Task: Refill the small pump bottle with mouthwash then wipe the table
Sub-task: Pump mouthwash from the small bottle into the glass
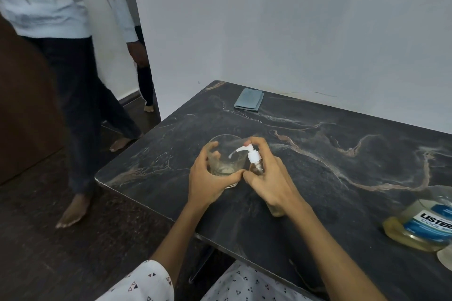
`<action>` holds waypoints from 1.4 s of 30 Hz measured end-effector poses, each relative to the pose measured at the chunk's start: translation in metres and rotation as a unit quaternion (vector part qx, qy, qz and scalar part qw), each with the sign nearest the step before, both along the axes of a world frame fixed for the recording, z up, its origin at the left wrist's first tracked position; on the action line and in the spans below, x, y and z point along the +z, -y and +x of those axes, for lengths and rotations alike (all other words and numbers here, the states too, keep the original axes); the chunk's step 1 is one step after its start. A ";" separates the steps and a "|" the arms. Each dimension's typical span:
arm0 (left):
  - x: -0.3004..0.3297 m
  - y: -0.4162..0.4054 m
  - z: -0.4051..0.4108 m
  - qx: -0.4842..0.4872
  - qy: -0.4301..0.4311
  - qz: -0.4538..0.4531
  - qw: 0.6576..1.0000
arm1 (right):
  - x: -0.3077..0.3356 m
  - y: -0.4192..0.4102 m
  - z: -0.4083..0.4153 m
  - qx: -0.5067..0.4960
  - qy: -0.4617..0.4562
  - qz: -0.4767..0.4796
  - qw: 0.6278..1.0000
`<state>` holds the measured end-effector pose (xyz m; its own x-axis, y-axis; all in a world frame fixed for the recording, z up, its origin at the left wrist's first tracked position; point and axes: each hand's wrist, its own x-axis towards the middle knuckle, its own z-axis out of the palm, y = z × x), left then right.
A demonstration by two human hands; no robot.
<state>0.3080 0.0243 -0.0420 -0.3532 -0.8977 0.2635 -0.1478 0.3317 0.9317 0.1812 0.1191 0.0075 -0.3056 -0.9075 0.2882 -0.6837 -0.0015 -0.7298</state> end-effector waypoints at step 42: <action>-0.007 0.005 0.000 -0.008 -0.023 -0.027 0.999 | 0.004 0.003 0.021 -0.042 0.020 -0.016 0.999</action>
<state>0.3082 0.0196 -0.0488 -0.3542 -0.8756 0.3283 -0.1002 0.3845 0.9177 0.2026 0.1160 0.0117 -0.3928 -0.8682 0.3031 -0.6523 0.0307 -0.7573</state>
